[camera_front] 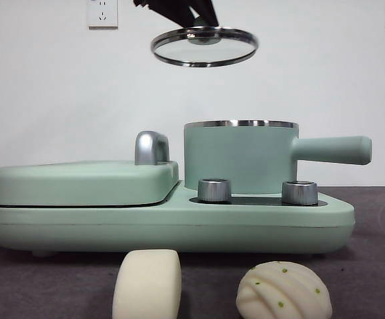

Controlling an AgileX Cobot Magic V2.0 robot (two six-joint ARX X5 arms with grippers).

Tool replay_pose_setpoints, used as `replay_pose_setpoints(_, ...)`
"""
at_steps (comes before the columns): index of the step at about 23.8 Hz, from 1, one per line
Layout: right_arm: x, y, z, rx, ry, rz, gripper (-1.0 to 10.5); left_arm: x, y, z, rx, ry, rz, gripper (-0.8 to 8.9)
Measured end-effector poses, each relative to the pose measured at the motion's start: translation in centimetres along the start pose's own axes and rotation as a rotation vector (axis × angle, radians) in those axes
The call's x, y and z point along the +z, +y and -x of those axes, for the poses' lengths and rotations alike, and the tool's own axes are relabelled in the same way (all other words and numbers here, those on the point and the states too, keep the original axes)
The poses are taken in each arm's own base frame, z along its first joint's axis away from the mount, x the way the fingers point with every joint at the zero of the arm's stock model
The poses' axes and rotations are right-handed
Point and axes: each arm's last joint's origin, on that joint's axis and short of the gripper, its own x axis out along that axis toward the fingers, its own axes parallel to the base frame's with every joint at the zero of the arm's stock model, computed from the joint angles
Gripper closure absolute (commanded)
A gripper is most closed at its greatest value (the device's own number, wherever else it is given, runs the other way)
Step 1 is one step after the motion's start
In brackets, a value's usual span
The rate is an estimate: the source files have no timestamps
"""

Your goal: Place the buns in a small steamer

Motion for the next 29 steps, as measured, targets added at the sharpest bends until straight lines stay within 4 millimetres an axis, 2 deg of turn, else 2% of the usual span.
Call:
replay_pose_setpoints(3, -0.1, 0.4, -3.0, -0.021, 0.126, -0.016, 5.4, -0.2, 1.1, 1.1, 0.027, -0.004, 0.020, 7.98)
replay_pose_setpoints(6, -0.9, 1.5, -7.0, -0.046, 0.259, -0.008, 5.4, -0.3, 2.5, 3.6, 0.074, -0.034, 0.044, 7.98)
replay_pose_setpoints(8, -1.9, 2.6, -9.9, -0.060, 0.339, 0.005, 5.4, -0.7, 3.8, 5.0, 0.111, -0.039, 0.071, 7.98)
replay_pose_setpoints(13, -5.5, 4.2, -16.4, -0.135, 0.510, 0.040, 5.4, -2.1, 7.1, 6.4, 0.183, -0.005, 0.145, 7.98)
replay_pose_setpoints(17, -6.9, 4.2, -19.3, -0.233, 0.565, 0.074, 5.4, -2.5, 8.4, 7.0, 0.217, -0.017, 0.166, 7.98)
replay_pose_setpoints(23, -7.8, 3.7, -22.7, -0.318, 0.619, 0.084, 5.4, -3.1, 9.9, 7.8, 0.254, -0.017, 0.196, 7.98)
replay_pose_setpoints(29, -9.2, 2.6, -25.0, -0.383, 0.682, 0.080, 5.4, -3.4, 10.7, 8.2, 0.273, -0.018, 0.212, 7.98)
